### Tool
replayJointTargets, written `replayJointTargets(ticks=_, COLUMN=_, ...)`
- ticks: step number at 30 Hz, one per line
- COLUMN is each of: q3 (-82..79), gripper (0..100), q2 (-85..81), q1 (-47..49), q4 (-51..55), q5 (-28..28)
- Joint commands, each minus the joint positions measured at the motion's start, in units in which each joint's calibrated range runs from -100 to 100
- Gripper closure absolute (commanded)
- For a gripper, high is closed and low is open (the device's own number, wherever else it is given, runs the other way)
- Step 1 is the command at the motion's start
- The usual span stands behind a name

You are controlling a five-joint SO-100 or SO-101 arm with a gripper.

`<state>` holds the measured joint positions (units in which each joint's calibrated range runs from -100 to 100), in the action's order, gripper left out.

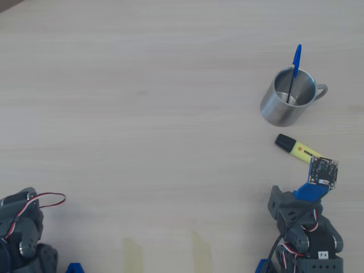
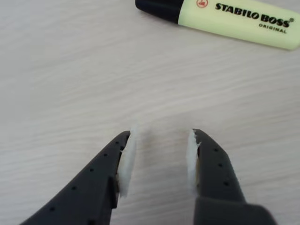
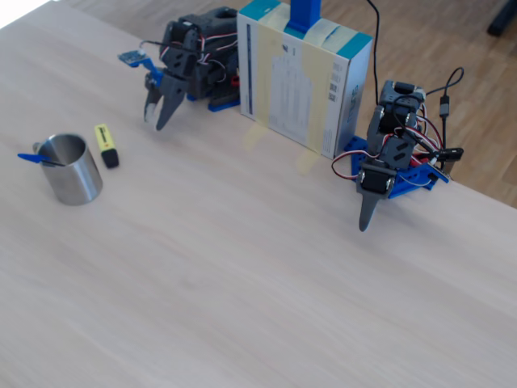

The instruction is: Grab the blue pen and put it in the silver cup.

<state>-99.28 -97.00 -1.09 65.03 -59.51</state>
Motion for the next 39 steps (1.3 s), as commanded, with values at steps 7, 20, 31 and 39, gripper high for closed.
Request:
replayJointTargets(ticks=7, q3=-0.4, gripper=89, q2=-0.7, q1=0.3, q4=8.4, q5=0.3)
replayJointTargets(ticks=20, q3=-0.5, gripper=94, q2=-0.8, q1=0.2, q4=9.5, q5=2.7)
replayJointTargets(ticks=31, q3=-0.5, gripper=98, q2=-0.8, q1=0.5, q4=9.5, q5=2.7)
replayJointTargets(ticks=39, q3=-0.5, gripper=98, q2=-0.4, q1=0.9, q4=9.3, q5=2.6)
